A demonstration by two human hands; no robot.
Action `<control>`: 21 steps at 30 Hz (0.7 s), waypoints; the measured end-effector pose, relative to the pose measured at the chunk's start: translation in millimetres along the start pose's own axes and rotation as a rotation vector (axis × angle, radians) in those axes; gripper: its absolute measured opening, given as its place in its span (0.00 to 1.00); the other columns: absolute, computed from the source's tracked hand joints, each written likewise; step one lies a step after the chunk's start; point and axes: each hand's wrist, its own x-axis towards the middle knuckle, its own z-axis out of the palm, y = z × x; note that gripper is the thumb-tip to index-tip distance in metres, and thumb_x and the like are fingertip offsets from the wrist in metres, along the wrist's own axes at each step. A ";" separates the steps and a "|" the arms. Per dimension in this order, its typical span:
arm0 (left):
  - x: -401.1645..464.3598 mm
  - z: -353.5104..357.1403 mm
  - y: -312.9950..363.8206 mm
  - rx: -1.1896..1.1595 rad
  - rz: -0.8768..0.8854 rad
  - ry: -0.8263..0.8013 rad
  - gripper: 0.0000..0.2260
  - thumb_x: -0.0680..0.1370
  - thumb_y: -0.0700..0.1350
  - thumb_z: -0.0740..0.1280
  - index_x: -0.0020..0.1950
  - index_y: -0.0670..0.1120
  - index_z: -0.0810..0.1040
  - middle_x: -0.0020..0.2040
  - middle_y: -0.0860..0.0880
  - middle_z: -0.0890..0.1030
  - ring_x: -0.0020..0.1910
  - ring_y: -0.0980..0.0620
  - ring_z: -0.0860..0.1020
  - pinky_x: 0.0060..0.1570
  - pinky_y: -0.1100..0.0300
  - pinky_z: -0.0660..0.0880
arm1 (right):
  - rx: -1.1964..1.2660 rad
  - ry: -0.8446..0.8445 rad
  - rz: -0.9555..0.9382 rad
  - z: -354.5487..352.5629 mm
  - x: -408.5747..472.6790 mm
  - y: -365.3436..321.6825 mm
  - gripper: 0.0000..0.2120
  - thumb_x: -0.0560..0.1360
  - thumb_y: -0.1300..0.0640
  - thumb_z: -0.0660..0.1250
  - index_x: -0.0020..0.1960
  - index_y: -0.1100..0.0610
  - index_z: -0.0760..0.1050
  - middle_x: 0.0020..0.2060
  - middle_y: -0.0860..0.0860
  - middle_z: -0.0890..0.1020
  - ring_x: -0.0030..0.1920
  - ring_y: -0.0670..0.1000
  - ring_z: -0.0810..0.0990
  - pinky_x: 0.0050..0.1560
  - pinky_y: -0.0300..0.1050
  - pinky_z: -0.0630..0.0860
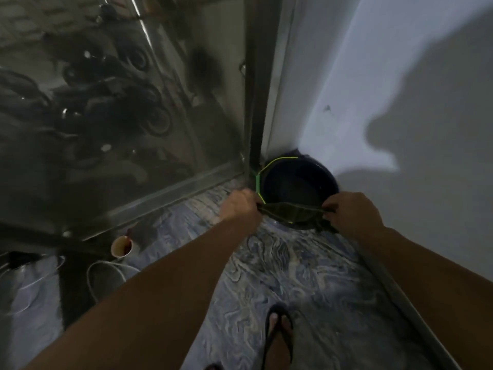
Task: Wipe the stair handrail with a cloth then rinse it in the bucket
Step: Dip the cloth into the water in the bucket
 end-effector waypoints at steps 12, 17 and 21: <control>172.9 133.9 8.3 -0.028 -0.009 0.015 0.15 0.71 0.42 0.68 0.56 0.51 0.83 0.57 0.46 0.83 0.58 0.46 0.79 0.58 0.58 0.74 | 0.118 0.022 0.098 111.9 136.5 103.9 0.07 0.69 0.61 0.69 0.45 0.59 0.84 0.42 0.57 0.85 0.43 0.59 0.82 0.52 0.49 0.79; 210.8 174.8 -1.0 -0.052 0.090 0.021 0.15 0.73 0.38 0.67 0.60 0.42 0.80 0.60 0.40 0.77 0.60 0.43 0.75 0.59 0.63 0.66 | 0.149 -0.048 0.122 150.7 168.4 127.2 0.08 0.70 0.65 0.67 0.46 0.64 0.83 0.44 0.62 0.85 0.46 0.63 0.82 0.50 0.50 0.78; 228.7 204.1 -8.0 0.110 0.186 -0.079 0.19 0.75 0.42 0.67 0.65 0.44 0.75 0.65 0.44 0.72 0.66 0.45 0.69 0.66 0.58 0.64 | 0.177 -0.080 0.229 177.1 184.1 139.3 0.09 0.69 0.62 0.66 0.46 0.59 0.82 0.45 0.60 0.85 0.47 0.62 0.81 0.52 0.53 0.79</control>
